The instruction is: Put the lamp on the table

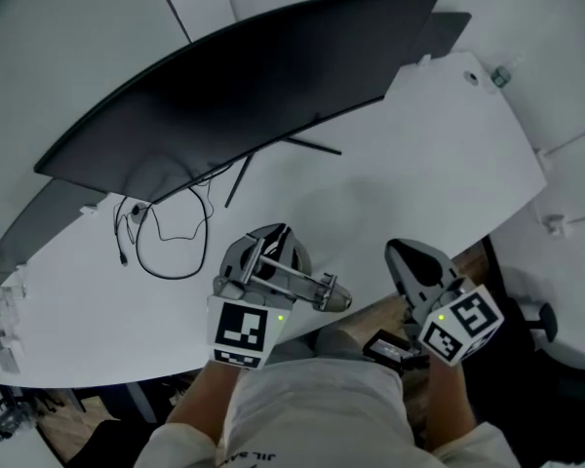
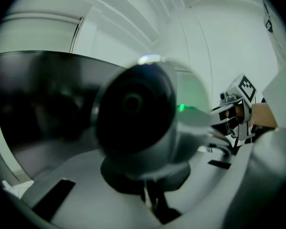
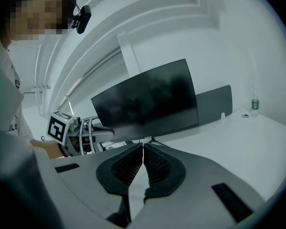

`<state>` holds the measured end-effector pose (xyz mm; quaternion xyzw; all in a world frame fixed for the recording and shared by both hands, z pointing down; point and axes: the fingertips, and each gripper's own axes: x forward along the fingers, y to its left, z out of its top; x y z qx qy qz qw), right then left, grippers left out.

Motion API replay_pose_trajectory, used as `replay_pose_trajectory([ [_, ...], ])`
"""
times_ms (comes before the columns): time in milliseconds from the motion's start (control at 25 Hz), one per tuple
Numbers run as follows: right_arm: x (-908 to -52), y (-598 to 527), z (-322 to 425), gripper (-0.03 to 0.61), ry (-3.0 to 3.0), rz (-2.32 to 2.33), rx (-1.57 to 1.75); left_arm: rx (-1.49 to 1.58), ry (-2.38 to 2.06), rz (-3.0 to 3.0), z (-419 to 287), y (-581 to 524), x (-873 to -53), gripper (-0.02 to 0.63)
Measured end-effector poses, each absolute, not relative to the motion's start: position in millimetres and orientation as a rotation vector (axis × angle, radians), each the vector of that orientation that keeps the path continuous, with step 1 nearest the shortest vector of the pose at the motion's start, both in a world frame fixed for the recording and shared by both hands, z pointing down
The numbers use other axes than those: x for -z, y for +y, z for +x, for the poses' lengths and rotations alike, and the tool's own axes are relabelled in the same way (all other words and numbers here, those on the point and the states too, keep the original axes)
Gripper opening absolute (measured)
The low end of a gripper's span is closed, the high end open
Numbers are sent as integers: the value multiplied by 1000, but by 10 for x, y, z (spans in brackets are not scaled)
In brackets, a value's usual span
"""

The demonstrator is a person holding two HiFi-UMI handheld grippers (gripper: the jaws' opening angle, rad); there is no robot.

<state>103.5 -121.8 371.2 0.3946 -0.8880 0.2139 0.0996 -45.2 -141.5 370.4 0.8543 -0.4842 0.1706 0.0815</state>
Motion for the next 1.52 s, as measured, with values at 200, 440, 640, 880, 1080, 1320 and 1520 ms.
replay_pose_trajectory([
  [200, -3829, -1293, 985, 32, -2619, 1159, -647, -488, -1453, 2562, -435, -1590, -3786, 20],
  [440, -3955, -1306, 913, 32, -2611, 1127, -662, -486, -1458, 2566, -390, -1738, -3948, 20],
  [640, -4051, -1307, 931, 32, -2594, 1122, -687, -481, -1456, 2565, -362, -1824, -4076, 20],
  [880, -4136, -1303, 936, 32, -2575, 1123, -719, -493, -1462, 2547, -367, -1925, -4272, 20],
  [1080, -4179, -1299, 974, 32, -2561, 1130, -727, -498, -1467, 2532, -350, -1993, -4390, 20],
  [1320, -4224, -1272, 948, 32, -2553, 1116, -741, -505, -1468, 2561, -310, -2020, -4435, 20],
  [1520, -4273, -1224, 896, 32, -2550, 1094, -757, -490, -1465, 2563, -303, -2033, -4474, 20],
])
